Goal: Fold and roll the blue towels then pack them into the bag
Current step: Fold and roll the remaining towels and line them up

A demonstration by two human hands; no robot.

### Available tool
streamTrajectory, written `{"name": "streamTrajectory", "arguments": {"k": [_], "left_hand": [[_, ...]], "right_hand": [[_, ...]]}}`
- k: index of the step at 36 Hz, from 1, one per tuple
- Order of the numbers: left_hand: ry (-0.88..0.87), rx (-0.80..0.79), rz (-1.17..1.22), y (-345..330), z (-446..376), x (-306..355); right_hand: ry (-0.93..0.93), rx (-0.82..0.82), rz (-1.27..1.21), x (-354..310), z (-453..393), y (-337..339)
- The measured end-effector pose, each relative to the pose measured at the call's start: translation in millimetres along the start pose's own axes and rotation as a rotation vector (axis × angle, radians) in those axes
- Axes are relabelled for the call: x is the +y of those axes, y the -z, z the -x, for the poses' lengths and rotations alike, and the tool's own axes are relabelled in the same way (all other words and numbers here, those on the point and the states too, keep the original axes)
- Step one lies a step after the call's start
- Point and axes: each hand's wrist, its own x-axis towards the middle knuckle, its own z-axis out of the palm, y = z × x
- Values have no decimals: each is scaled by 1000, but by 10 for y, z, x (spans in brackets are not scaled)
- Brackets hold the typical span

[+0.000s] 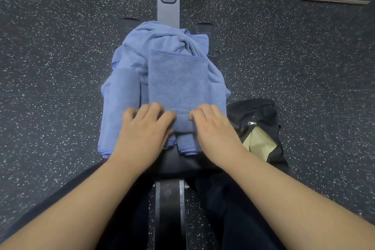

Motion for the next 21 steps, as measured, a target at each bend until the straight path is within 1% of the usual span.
{"name": "streamTrajectory", "arguments": {"k": [10, 17, 21], "left_hand": [[14, -52, 95, 41, -4, 5], [35, 42, 89, 3, -1, 23], [33, 46, 49, -22, 4, 33]], "right_hand": [[-9, -30, 10, 22, -50, 12], [-31, -14, -48, 32, -79, 12], [-44, -11, -62, 25, -96, 8]]}}
